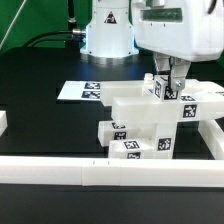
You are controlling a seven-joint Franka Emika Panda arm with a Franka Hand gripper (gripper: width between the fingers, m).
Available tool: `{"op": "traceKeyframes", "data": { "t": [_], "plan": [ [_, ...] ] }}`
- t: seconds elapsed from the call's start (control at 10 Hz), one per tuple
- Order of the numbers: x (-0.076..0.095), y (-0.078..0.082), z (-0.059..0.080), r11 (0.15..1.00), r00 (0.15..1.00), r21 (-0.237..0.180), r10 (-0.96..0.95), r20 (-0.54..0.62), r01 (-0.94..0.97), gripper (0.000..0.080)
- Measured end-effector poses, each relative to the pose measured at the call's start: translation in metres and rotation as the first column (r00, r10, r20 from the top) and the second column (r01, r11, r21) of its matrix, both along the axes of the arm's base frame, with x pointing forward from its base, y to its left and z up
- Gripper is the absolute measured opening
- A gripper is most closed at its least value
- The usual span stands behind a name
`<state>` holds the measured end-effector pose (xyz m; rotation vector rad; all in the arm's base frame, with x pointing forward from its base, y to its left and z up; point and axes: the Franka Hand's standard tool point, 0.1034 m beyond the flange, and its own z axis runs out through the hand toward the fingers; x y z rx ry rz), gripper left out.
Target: Assemble chair
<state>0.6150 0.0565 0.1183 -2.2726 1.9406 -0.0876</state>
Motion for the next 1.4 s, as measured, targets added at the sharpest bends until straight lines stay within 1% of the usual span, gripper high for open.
{"op": "traceKeyframes", "data": {
  "t": [0.3,0.5,0.6,0.7,0.8,0.9,1.0,1.1,1.4],
  "plan": [
    [0.001,0.003,0.000,0.990,0.990,0.025,-0.139,-0.003,0.139,0.0284],
    [0.001,0.004,0.001,0.995,0.996,0.018,-0.094,-0.003,0.094,0.0285],
    [0.003,0.007,0.005,0.999,0.999,0.015,-0.038,0.002,0.038,0.0506],
    [0.005,0.008,0.009,1.000,0.999,0.005,0.029,0.020,-0.029,0.0506],
    [0.008,0.010,0.015,0.982,0.981,-0.023,0.190,0.047,-0.189,0.0620],
    [0.007,0.016,0.021,0.949,0.947,-0.045,0.315,0.059,-0.313,0.0643],
    [0.004,0.021,0.023,0.922,0.921,-0.059,0.385,0.060,-0.382,0.0643],
    [0.003,0.019,0.020,0.910,0.909,-0.066,0.413,0.056,-0.409,0.0649],
    [0.003,0.017,0.019,0.789,0.790,-0.113,0.612,0.051,-0.604,0.0649]
  ]
}}
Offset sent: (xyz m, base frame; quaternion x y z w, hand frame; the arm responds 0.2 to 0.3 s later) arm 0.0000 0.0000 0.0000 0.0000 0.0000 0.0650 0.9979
